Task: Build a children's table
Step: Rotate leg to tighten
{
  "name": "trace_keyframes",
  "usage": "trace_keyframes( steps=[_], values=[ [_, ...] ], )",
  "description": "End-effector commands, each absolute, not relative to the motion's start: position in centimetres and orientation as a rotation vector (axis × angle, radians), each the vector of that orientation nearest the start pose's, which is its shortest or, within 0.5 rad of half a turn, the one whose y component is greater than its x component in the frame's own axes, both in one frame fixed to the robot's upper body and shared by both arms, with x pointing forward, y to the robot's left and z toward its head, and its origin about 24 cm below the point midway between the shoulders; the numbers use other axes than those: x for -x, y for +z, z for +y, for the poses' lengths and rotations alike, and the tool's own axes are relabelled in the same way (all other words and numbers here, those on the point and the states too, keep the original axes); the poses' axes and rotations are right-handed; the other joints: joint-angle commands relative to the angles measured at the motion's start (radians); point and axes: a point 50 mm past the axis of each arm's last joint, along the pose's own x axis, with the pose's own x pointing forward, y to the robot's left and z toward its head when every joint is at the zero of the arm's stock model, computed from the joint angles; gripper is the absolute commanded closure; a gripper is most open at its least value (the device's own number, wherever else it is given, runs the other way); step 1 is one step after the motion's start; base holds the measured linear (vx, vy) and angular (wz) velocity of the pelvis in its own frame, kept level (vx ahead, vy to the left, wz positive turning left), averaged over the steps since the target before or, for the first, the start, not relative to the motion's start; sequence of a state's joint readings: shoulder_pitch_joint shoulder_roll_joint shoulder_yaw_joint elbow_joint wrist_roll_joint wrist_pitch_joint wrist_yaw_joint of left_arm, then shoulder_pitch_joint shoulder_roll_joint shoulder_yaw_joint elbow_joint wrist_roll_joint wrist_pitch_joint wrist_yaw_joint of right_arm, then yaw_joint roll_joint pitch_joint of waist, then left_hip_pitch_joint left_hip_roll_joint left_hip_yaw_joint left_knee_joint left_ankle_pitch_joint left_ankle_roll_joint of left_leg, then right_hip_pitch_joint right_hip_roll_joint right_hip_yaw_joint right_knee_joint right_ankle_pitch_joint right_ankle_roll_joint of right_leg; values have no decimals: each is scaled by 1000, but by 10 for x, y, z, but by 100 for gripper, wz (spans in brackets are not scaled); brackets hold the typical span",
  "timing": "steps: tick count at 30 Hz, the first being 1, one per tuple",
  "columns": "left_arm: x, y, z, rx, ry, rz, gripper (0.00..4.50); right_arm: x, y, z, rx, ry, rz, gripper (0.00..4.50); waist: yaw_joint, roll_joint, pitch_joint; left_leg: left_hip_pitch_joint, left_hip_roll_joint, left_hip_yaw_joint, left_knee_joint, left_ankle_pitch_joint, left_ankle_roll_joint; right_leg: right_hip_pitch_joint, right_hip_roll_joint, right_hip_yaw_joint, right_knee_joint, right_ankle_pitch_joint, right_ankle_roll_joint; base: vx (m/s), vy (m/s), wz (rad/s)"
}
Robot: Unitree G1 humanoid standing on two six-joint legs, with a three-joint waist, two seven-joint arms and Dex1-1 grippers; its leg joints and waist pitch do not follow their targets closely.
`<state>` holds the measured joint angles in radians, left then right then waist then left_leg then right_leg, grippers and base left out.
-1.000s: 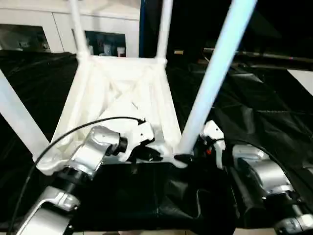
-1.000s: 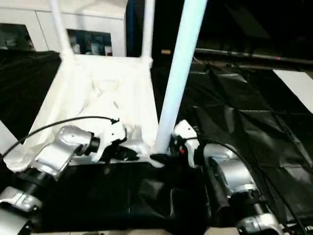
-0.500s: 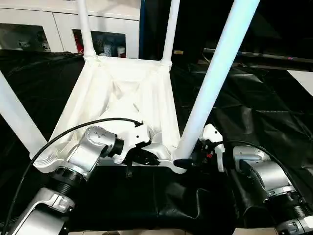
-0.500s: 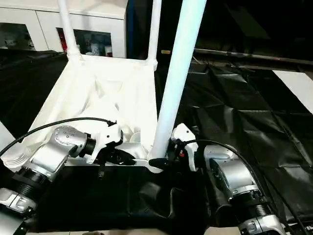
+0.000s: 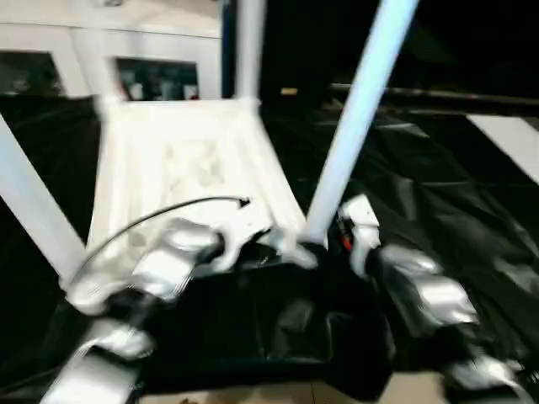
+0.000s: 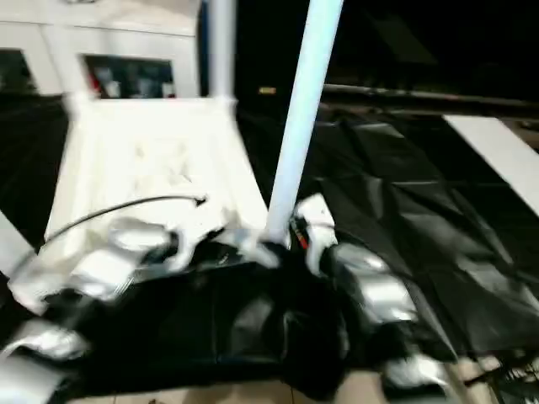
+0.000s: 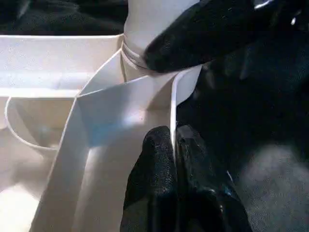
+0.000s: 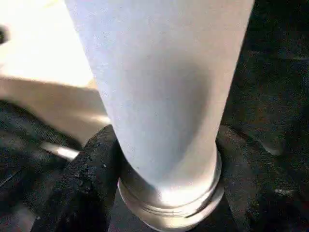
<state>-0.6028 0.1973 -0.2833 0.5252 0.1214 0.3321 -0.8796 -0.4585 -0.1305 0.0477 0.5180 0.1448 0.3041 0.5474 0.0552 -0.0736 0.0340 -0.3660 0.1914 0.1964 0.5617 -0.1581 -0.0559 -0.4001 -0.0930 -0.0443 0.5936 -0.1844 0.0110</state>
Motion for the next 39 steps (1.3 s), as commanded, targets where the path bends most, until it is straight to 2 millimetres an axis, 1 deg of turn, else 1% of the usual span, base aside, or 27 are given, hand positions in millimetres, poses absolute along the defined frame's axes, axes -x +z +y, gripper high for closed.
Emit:
trace_keyframes(
  steps=[1,2,3,5,6,8,10,11,12,15,17,18,19,20,21,22,24,25,27,28,29,32,34,35,36,37,39],
  values=[
    [-323,42,66,-340,-1053,476,450,-318,10,-103,-46,594,474,188,0,1,-40,14,36,-31,-72,-415,-44,14,-53,27,-100,-504,-96,0,0,0],
    [-323,42,58,-338,-1046,471,450,-321,9,-96,-53,563,479,188,0,2,-40,16,35,-31,-71,-417,-42,14,-53,27,-101,-501,-96,0,0,0],
    [-323,43,52,-336,-1042,468,450,-322,9,-90,-56,543,481,188,-2,4,-41,13,35,-30,-73,-418,-42,14,-52,28,-99,-482,-102,0,0,0],
    [-320,44,41,-335,-1068,457,450,-323,10,-80,-76,557,481,188,-5,3,-42,13,35,-31,-73,-422,-45,16,-51,27,-96,-463,-106,0,0,0],
    [-318,45,35,-334,-1087,450,450,-323,12,-73,-88,570,470,188,-4,4,-42,16,35,-29,-72,-427,-40,13,-51,28,-97,-450,-109,0,0,0],
    [-318,45,32,-337,-1092,446,450,-323,14,-68,-98,593,457,188,-2,3,-43,15,34,-27,-71,-423,-31,14,-49,30,-96,-425,-112,0,0,0],
    [-319,45,34,-342,-1091,448,450,-322,16,-66,-98,622,439,188,-2,6,-43,12,34,-26,-72,-409,-26,17,-48,31,-94,-398,-118,0,0,0],
    [-319,45,37,-344,-1088,449,450,-322,18,-66,-96,642,430,133,-2,7,-43,12,34,-25,-72,-404,-24,18,-47,31,-93,-385,-121,0,0,0],
    [-319,45,37,-344,-1088,449,450,-322,18,-67,-96,643,429,133,-2,6,-43,11,34,-25,-72,-404,-23,18,-47,31,-93,-385,-122,0,0,0],
    [-320,45,46,-345,-1103,450,450,-322,22,-72,-90,701,409,101,0,5,-41,12,35,-26,-73,-416,-19,18,-49,30,-97,-417,-118,0,0,0],
    [-319,47,53,-344,-1144,444,450,-319,26,-79,-63,784,392,83,2,3,-41,12,36,-25,-73,-411,-15,18,-49,31,-96,-411,-117,0,0,0],
    [-318,48,55,-345,-1164,437,450,-317,28,-82,-52,816,386,83,3,3,-42,11,36,-25,-73,-407,-13,19,-50,31,-96,-406,-117,0,0,0],
    [-317,48,58,-345,-1183,440,450,-315,30,-87,-35,854,372,83,6,3,-43,8,37,-25,-72,-390,-6,23,-50,32,-92,-383,-120,0,0,0],
    [-317,49,62,-352,-1205,438,450,-313,32,-92,-22,884,360,83,9,1,-43,8,38,-23,-71,-373,0,23,-50,33,-90,-359,-128,0,0,0],
    [-313,49,69,-351,-1257,445,450,-310,35,-103,-1,930,349,83,12,-2,-43,8,38,-21,-70,-362,7,24,-50,33,-89,-347,-133,0,0,0],
    [-313,49,71,-351,-1268,447,450,-310,35,-105,3,938,348,83,16,-1,-43,7,38,-22,-70,-354,11,27,-51,33,-88,-342,-135,0,0,0],
    [-308,51,81,-365,-1340,447,450,-303,40,-119,31,1021,345,83,21,0,-45,8,40,-17,-68,-319,22,27,-49,34,-81,-281,-158,0,0,0],
    [-307,51,83,-365,-1359,444,450,-301,41,-122,38,1038,347,83,25,1,-46,7,41,-18,-67,-307,25,31,-50,34,-78,-264,-162,0,0,0],
    [-303,52,89,-358,-1424,457,450,-298,42,-130,83,1075,348,83,34,3,-46,11,43,-14,-67,-285,29,29,-47,34,-71,-217,-178,0,0,0],
    [-300,52,93,-356,-1451,474,450,-296,43,-134,107,1094,343,83,38,2,-46,13,44,-14,-66,-280,27,29,-47,34,-70,-208,-183,0,0,0],
    [-299,52,95,-355,-1461,482,450,-296,44,-136,116,1102,342,83,39,4,-46,12,43,-13,-66,-266,28,30,-47,33,-65,-181,-196,0,0,0],
    [-297,52,101,-358,-1489,507,450,-292,48,-139,86,1155,343,83,39,3,-46,11,43,-13,-66,-267,29,33,-46,33,-63,-175,-204,0,0,0],
    [-295,52,103,-353,-1503,516,450,-290,50,-139,78,1183,343,83,39,3,-44,13,44,-13,-67,-283,24,31,-48,34,-66,-200,-201,0,0,0],
    [-295,52,103,-353,-1503,516,450,-290,50,-139,78,1185,344,98,40,2,-44,14,44,-13,-67,-291,20,31,-49,34,-67,-215,-200,0,0,0],
    [-295,53,105,-348,-1514,521,450,-288,50,-138,80,1209,346,98,40,1,-43,13,43,-13,-67,-291,18,31,-49,35,-68,-220,-198,0,0,0],
    [-295,53,106,-345,-1517,523,450,-287,50,-138,82,1215,347,115,41,1,-44,12,43,-14,-68,-290,15,32,-49,34,-67,-229,-193,0,0,0],
    [-295,53,106,-343,-1520,521,450,-287,50,-137,80,1222,346,119,41,-1,-44,12,43,-14,-66,-284,13,31,-50,34,-67,-230,-191,0,0,0]
  ],
)
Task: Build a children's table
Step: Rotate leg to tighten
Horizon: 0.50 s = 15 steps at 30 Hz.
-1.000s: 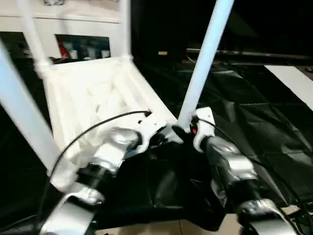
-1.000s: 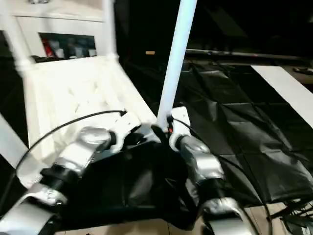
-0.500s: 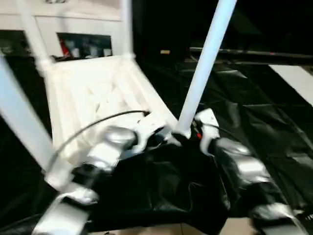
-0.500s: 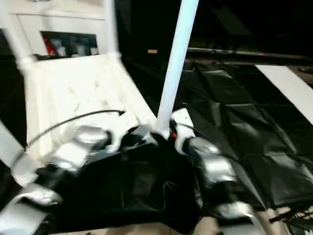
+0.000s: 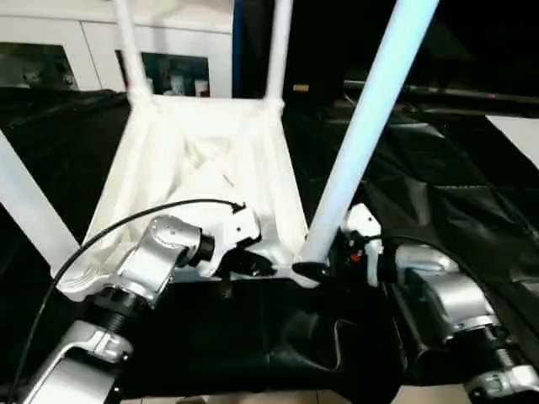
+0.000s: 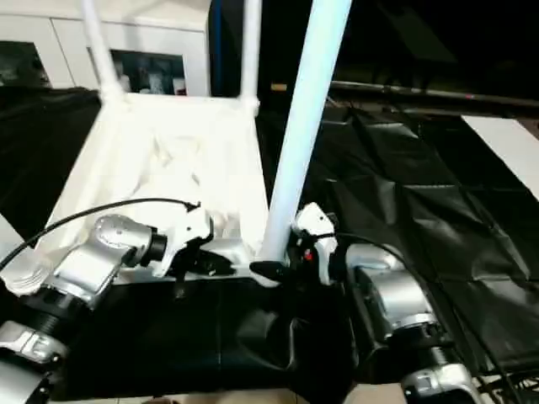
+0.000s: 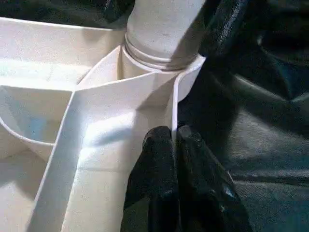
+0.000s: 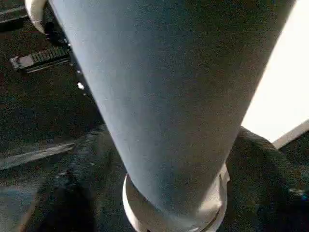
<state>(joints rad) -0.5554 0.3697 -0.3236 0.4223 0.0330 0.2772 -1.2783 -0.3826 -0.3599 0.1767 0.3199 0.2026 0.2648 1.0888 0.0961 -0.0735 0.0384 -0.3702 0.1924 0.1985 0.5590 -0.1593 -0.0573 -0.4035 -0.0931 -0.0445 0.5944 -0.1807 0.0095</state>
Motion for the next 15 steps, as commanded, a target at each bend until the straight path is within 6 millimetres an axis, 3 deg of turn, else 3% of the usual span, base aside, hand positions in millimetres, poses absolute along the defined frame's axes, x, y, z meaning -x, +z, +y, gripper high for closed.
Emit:
trace_keyframes(
  steps=[1,15],
  values=[
    [-294,53,107,-342,-1525,520,450,-287,50,-136,79,1226,345,138,1,-1,-49,17,42,-16,-64,-280,14,35,-50,34,-67,-232,-190,0,0,0],
    [-296,54,108,-348,-1508,509,450,-284,48,-135,86,1255,363,221,4,-2,-51,17,40,-14,-58,-245,22,38,-48,33,-61,-189,-200,0,0,0]
  ],
)
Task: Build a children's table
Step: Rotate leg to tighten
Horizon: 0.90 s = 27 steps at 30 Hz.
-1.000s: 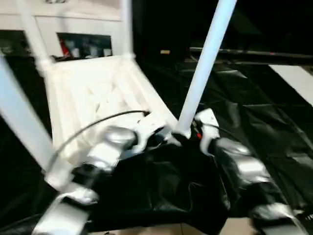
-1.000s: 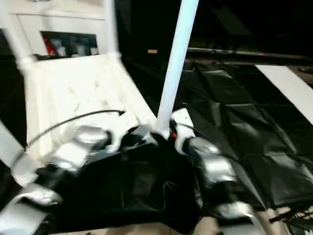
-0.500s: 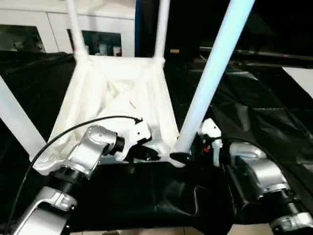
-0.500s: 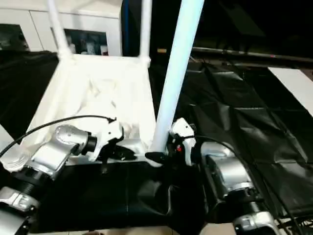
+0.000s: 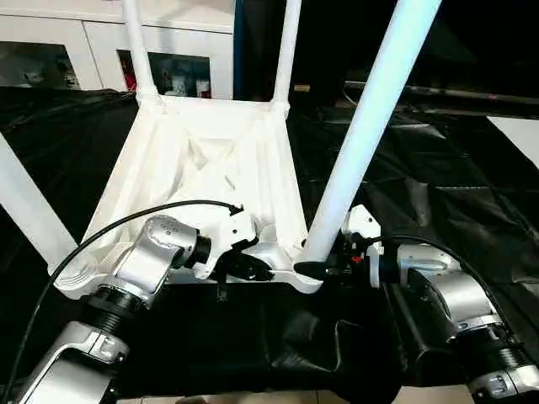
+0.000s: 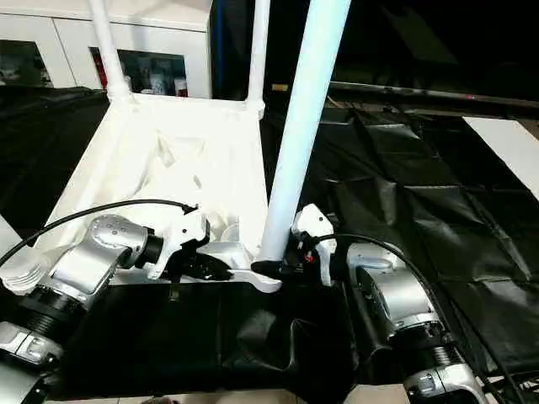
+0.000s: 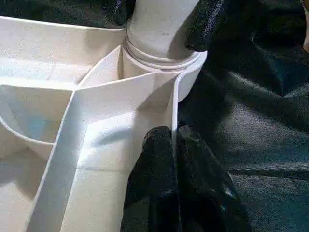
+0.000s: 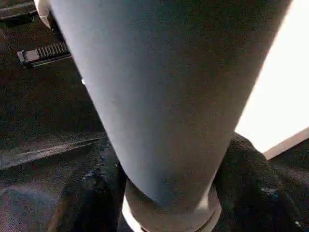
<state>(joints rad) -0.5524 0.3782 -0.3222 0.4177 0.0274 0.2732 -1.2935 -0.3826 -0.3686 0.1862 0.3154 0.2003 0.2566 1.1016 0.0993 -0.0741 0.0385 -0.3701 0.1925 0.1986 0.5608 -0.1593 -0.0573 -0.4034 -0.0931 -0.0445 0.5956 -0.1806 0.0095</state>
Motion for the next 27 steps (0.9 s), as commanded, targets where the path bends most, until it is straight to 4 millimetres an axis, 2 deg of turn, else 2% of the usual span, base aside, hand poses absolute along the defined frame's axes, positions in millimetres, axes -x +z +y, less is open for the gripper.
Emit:
trace_keyframes(
  steps=[1,3,4,5,8,10,12,14,16,18,19,22,27],
  values=[
    [-297,54,108,-352,-1487,503,450,-284,47,-135,83,1249,363,229,1,-1,-51,17,40,-15,-60,-254,20,38,-48,33,-63,-200,-198,0,0,0],
    [-300,53,106,-353,-1449,494,450,-287,47,-134,42,1211,358,236,1,0,-51,17,40,-15,-60,-255,18,38,-49,33,-63,-202,-197,0,0,0],
    [-301,53,106,-354,-1435,491,450,-288,47,-134,24,1192,356,236,0,4,-51,17,40,-15,-61,-260,17,36,-48,34,-63,-203,-197,0,0,0],
    [-306,52,104,-358,-1379,486,450,-293,46,-132,-6,1133,345,240,0,1,-50,17,40,-16,-62,-270,11,37,-48,33,-65,-219,-193,0,0,0],
    [-316,50,99,-375,-1251,477,450,-300,39,-130,-37,1014,365,242,-6,-2,-48,17,38,-19,-64,-314,-13,33,-52,32,-75,-314,-170,0,0,0],
    [-322,48,89,-379,-1165,471,450,-305,30,-123,-67,910,399,243,-11,-1,-48,18,37,-20,-64,-324,-26,29,-52,33,-77,-343,-159,0,0,0],
    [-325,47,80,-375,-1107,475,450,-308,23,-115,-77,833,434,243,-15,-5,-47,15,36,-23,-65,-333,-29,32,-54,31,-82,-392,-140,0,0,0],
    [-326,46,67,-353,-1065,477,450,-310,15,-106,-60,742,466,246,-19,-2,-46,18,34,-26,-66,-352,-36,24,-54,30,-92,-445,-115,0,0,0],
    [-326,45,54,-346,-1040,476,450,-313,9,-95,-51,659,485,249,-27,-1,-47,14,34,-30,-69,-362,-44,26,-52,28,-92,-450,-109,0,0,0],
    [-323,43,40,-361,-1039,476,450,-316,5,-84,-68,571,504,250,-29,-1,-49,18,33,-30,-68,-374,-44,23,-51,28,-95,-453,-104,0,0,0],
    [-322,43,35,-364,-1044,475,450,-318,6,-77,-72,546,504,251,-38,1,-48,19,31,-32,-69,-407,-48,20,-49,26,-97,-471,-100,0,0,0],
    [-321,44,29,-377,-1057,459,450,-321,9,-64,-35,535,496,251,-46,2,-49,21,31,-35,-70,-444,-49,16,-46,25,-101,-483,-88,0,0,0],
    [-323,44,37,-380,-1057,459,450,-324,13,-65,-24,566,458,251,-48,1,-47,22,30,-36,-70,-474,-38,11,-48,24,-108,-511,-73,0,0,0]
  ],
)
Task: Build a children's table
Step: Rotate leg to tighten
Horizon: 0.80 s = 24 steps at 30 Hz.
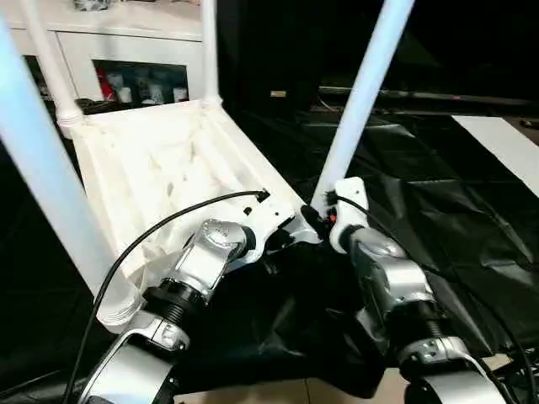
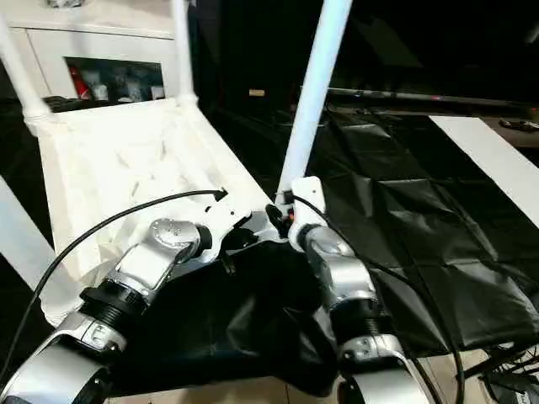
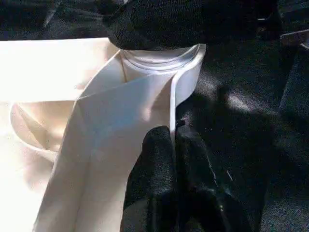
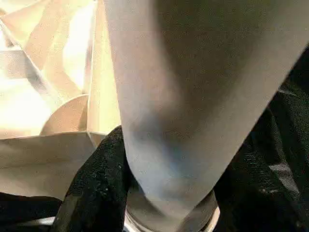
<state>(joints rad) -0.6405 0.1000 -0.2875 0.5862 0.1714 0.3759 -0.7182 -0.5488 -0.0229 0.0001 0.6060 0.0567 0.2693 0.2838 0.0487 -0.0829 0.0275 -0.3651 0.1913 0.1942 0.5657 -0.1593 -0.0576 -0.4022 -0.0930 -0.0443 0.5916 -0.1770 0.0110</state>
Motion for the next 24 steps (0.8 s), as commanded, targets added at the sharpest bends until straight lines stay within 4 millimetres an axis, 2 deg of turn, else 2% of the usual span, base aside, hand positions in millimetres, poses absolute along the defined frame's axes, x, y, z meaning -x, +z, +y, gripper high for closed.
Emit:
trace_keyframes(
  steps=[1,2,3,4,8,9,10,11,14,15,16,17,20,24],
  values=[
    [-324,45,39,-376,-1057,458,450,-324,15,-66,-34,585,442,251,3,8,-36,17,31,-31,-75,-475,-36,10,-47,24,-105,-514,-74,0,0,0],
    [-324,46,42,-372,-1070,449,450,-324,17,-68,-53,609,434,217,2,8,-37,17,32,-31,-75,-472,-34,10,-48,25,-104,-508,-76,0,0,0],
    [-325,46,45,-367,-1073,450,450,-323,18,-69,-61,632,429,217,2,8,-37,14,32,-30,-75,-464,-31,12,-48,25,-103,-495,-79,0,0,0],
    [-324,47,48,-366,-1099,436,450,-323,20,-73,-64,668,421,180,4,7,-37,12,32,-29,-76,-453,-27,14,-47,26,-102,-476,-84,0,0,0],
    [-322,48,58,-370,-1166,430,450,-319,25,-85,-22,780,403,162,9,7,-37,11,34,-25,-75,-425,-11,16,-48,29,-98,-432,-105,0,0,0],
    [-321,48,59,-370,-1178,429,450,-318,25,-86,-15,791,402,138,10,7,-37,11,34,-24,-75,-419,-8,17,-49,30,-98,-429,-106,0,0,0],
    [-317,49,65,-375,-1248,424,450,-315,27,-96,14,847,397,132,13,6,-38,11,35,-24,-75,-406,-4,20,-49,30,-96,-421,-112,0,0,0],
    [-309,50,72,-366,-1344,420,450,-310,31,-106,27,916,388,132,16,6,-38,9,38,-24,-76,-393,0,24,-49,30,-93,-407,-116,0,0,0],
    [-305,51,77,-352,-1395,427,450,-307,35,-113,34,963,380,132,26,7,-40,10,42,-19,-74,-361,9,24,-49,33,-84,-339,-144,0,0,0],
    [-303,52,84,-344,-1429,441,450,-303,39,-121,49,1015,363,132,27,7,-40,11,42,-17,-74,-350,11,23,-48,34,-82,-322,-151,0,0,0],
    [-301,51,89,-343,-1450,455,450,-301,42,-127,71,1045,347,132,30,9,-41,6,43,-18,-75,-320,12,31,-47,32,-73,-282,-162,0,0,0],
    [-300,51,92,-343,-1465,465,450,-300,44,-130,87,1062,337,132,33,12,-40,8,44,-16,-74,-308,15,28,-46,32,-71,-252,-173,0,0,0],
    [-298,51,101,-337,-1486,491,450,-293,48,-138,93,1147,347,132,40,10,-40,11,43,-11,-71,-294,22,30,-45,34,-65,-213,-192,0,0,0],
    [-296,52,107,-327,-1505,500,450,-287,51,-142,104,1226,368,132,45,9,-39,11,42,-10,-70,-277,28,33,-46,34,-64,-206,-199,0,0,0]
  ],
)
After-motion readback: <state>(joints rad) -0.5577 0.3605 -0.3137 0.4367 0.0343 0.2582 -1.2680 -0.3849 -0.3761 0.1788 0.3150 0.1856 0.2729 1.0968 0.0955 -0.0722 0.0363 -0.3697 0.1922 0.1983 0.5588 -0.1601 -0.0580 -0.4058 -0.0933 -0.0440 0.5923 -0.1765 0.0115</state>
